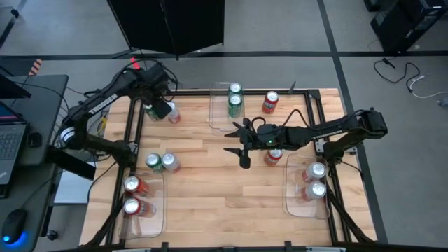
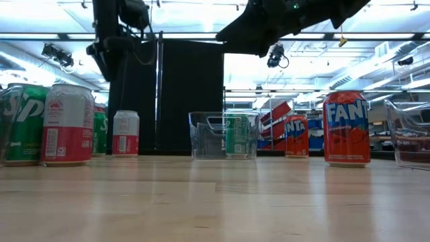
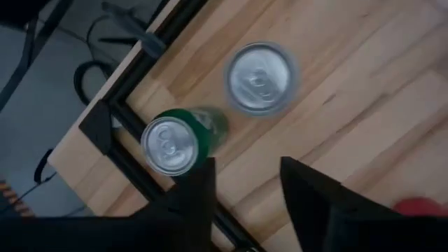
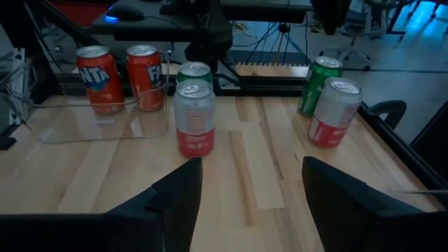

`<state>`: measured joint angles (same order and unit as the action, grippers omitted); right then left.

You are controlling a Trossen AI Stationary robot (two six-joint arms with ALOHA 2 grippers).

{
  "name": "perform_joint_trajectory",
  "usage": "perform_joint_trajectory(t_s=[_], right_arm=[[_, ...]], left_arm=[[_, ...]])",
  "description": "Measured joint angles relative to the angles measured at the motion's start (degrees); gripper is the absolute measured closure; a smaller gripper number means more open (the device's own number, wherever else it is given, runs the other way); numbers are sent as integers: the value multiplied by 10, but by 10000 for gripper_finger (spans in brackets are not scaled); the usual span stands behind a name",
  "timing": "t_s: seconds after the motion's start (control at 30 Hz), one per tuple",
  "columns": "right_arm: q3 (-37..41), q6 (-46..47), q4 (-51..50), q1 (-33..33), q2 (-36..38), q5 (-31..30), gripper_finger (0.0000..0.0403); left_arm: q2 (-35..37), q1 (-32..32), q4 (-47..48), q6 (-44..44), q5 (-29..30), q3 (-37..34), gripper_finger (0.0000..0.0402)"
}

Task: Sort soda cans
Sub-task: Put the top green soda can into the top transparent bin

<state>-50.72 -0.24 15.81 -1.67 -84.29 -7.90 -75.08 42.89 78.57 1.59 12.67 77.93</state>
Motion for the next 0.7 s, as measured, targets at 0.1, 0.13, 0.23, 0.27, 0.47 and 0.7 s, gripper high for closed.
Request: perform_joint_trajectory(t_s=[0.1, 0.13, 0.23, 0.27, 0.47, 0.7], right_arm=[[0, 0, -5, 0, 1, 0, 160], [0, 0, -8, 0, 1, 0, 158], [0, 1, -18, 0, 1, 0, 152], [0, 4, -21, -1, 1, 0, 151], [0, 6, -26, -7, 1, 0, 144], [0, 7, -26, -10, 1, 0, 141]], left_arm=[[-18, 21, 6, 0, 2, 0, 195], [-22, 30, 6, -1, 2, 0, 186], [-29, 63, 1, -14, 3, -1, 165], [-29, 75, -2, -18, 3, -1, 162], [-37, 146, -11, -31, -48, -7, 157], [-50, 158, -29, -37, -51, -22, 157]])
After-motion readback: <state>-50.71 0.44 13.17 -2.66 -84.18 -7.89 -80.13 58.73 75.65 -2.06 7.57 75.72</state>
